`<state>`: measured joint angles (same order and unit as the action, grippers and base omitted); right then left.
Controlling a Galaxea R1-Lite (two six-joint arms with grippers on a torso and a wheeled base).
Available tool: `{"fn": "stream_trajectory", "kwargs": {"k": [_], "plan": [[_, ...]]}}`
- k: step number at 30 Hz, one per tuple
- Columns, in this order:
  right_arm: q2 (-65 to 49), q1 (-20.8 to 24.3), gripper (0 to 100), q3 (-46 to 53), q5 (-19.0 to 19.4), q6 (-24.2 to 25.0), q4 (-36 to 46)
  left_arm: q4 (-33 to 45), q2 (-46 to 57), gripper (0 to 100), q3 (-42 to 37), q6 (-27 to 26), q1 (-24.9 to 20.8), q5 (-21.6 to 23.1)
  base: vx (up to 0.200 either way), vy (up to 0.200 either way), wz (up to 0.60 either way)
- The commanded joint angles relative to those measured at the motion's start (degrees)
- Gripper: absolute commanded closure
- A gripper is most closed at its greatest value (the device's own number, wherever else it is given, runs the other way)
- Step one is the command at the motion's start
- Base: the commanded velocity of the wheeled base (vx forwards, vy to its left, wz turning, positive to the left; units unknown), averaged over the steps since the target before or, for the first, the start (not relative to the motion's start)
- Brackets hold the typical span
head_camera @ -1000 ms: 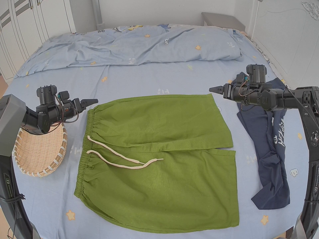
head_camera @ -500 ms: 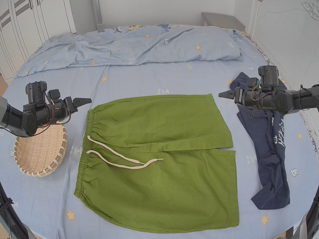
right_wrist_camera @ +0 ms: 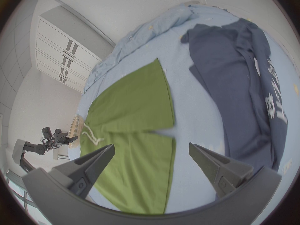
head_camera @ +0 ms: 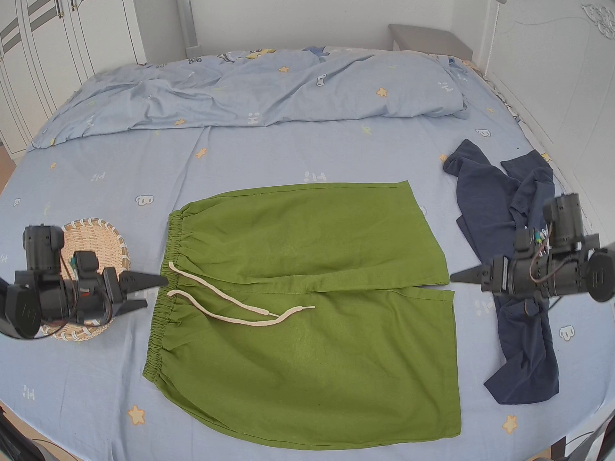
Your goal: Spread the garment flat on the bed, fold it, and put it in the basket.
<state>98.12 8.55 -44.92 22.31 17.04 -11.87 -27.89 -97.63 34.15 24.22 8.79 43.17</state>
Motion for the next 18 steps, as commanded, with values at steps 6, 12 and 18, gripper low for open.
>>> {"fn": "stream_trajectory", "kwargs": {"k": [6,12,18], "plan": [[-14.98,0.68,0,21.72,1.42,0.71,-5.53,0.29,2.45,0,-21.58,-6.03,3.08,8.6,0.0,0.0,0.0],[-14.71,0.6,0,22.07,1.51,0.71,-5.7,0.73,-5.55,0,-22.37,-18.51,7.38,8.69,0.0,0.0,0.0],[-14.36,0.42,0,22.07,1.51,0.71,-6.06,0.91,-6.6,0,-21.93,-20.62,8.7,8.78,0.0,0.0,0.0]]}}
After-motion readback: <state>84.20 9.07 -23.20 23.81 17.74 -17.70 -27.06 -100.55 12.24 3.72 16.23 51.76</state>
